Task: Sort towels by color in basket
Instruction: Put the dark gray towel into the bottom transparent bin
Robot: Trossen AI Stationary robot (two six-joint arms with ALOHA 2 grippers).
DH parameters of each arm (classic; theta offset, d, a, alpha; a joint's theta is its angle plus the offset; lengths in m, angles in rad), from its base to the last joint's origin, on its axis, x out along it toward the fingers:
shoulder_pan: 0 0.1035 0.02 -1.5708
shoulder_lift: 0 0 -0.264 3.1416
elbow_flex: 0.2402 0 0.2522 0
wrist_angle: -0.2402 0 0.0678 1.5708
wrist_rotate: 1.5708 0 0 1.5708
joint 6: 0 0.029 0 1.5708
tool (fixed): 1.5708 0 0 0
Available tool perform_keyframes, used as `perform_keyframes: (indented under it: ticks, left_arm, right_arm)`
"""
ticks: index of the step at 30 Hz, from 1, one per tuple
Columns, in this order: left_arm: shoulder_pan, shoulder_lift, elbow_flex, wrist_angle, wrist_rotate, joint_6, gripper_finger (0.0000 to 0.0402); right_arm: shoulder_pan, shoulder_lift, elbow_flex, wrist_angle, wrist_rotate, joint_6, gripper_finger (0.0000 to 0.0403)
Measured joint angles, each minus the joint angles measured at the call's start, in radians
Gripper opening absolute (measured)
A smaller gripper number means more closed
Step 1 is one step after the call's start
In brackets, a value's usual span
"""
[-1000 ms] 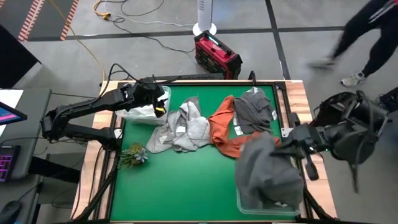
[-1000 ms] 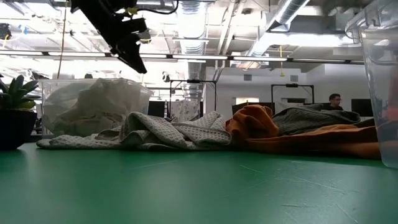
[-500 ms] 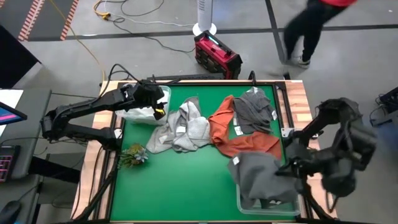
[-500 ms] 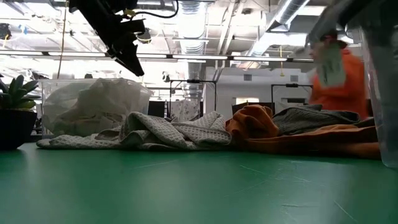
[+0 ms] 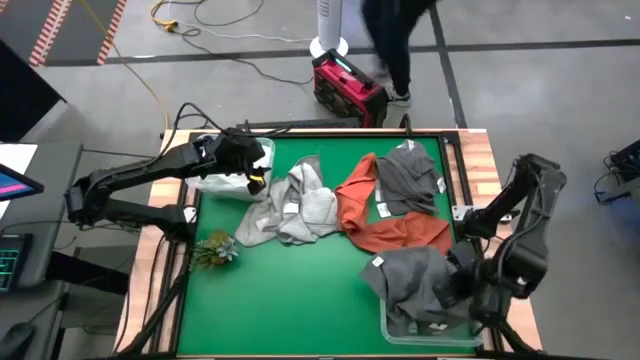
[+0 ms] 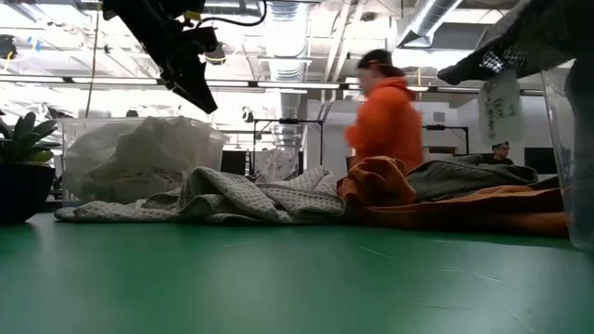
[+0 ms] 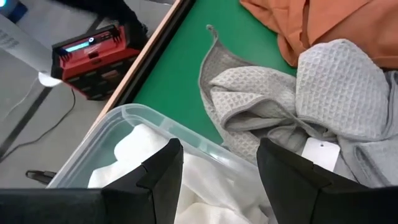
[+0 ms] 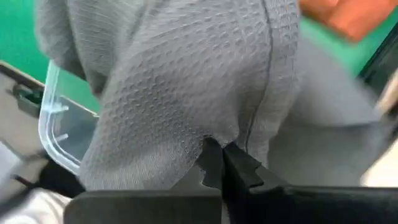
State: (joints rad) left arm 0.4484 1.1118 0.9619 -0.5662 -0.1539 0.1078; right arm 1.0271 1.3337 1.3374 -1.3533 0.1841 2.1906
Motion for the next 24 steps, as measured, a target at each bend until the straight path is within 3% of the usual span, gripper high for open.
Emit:
perform_keyframes:
  ticks: [8, 16, 24]
  left_arm:
    - [-0.035, -0.008, 0.0, 0.012, -0.002, -0.104, 0.0196]
    - [-0.184, -0.057, 0.0, 0.054, -0.115, -0.147, 0.0196]
    - [-0.261, -0.106, 0.0, 0.038, -0.139, -0.184, 0.0196]
  right_arm:
    - [-0.08, 0.16, -0.045, 0.255, -0.018, -0.071, 0.002]
    - [-0.133, 0.317, -0.045, 0.228, -0.224, -0.031, 0.002]
    - [-0.119, 0.396, -0.046, 0.229, -0.276, 0.061, 0.0022]
